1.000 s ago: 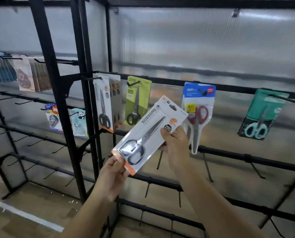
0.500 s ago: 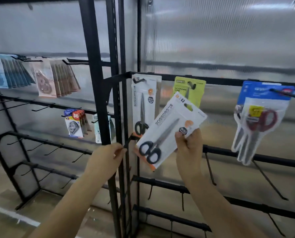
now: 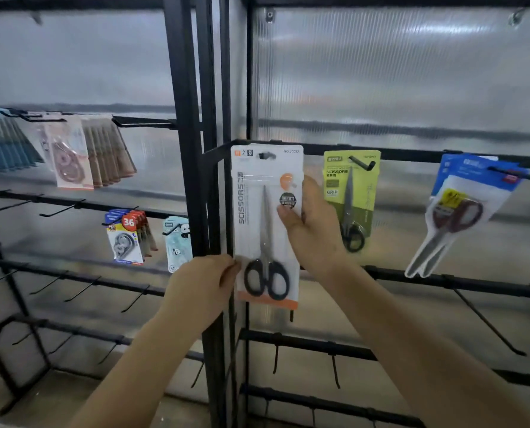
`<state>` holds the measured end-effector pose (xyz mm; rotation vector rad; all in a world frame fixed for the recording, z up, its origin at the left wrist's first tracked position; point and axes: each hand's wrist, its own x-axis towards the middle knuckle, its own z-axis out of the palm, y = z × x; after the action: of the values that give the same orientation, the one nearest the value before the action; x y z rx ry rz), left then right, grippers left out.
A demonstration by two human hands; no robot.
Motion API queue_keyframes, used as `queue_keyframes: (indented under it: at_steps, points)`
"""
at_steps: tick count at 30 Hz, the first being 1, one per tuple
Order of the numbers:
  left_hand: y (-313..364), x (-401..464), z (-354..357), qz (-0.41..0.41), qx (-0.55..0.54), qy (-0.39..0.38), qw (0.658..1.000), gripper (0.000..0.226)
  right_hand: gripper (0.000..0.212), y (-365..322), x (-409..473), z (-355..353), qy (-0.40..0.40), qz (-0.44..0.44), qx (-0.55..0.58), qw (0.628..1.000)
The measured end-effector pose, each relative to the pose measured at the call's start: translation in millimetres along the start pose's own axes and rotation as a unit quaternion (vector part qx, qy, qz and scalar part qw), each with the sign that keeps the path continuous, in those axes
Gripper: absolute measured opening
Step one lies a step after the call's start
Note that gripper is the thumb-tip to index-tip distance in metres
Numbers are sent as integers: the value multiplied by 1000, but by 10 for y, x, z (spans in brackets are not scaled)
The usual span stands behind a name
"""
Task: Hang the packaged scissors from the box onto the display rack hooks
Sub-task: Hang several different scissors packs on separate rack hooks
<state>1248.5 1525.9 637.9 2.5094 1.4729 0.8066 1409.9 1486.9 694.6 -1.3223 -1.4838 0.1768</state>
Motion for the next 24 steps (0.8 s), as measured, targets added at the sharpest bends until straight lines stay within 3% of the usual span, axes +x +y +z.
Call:
queue_keyframes:
  at_steps: [6, 18, 24]
  points:
    - [-68, 5, -31, 0, -40, 34, 999, 23, 76, -100, 12, 92, 3, 23, 20, 1000]
    - [-64, 58, 17, -5, -89, 43, 995, 24, 74, -117, 71, 131, 16, 22, -33, 999]
    - [-39, 122, -10, 8, -93, 68, 993, 25, 69, -94, 101, 175, 19, -71, -88, 993]
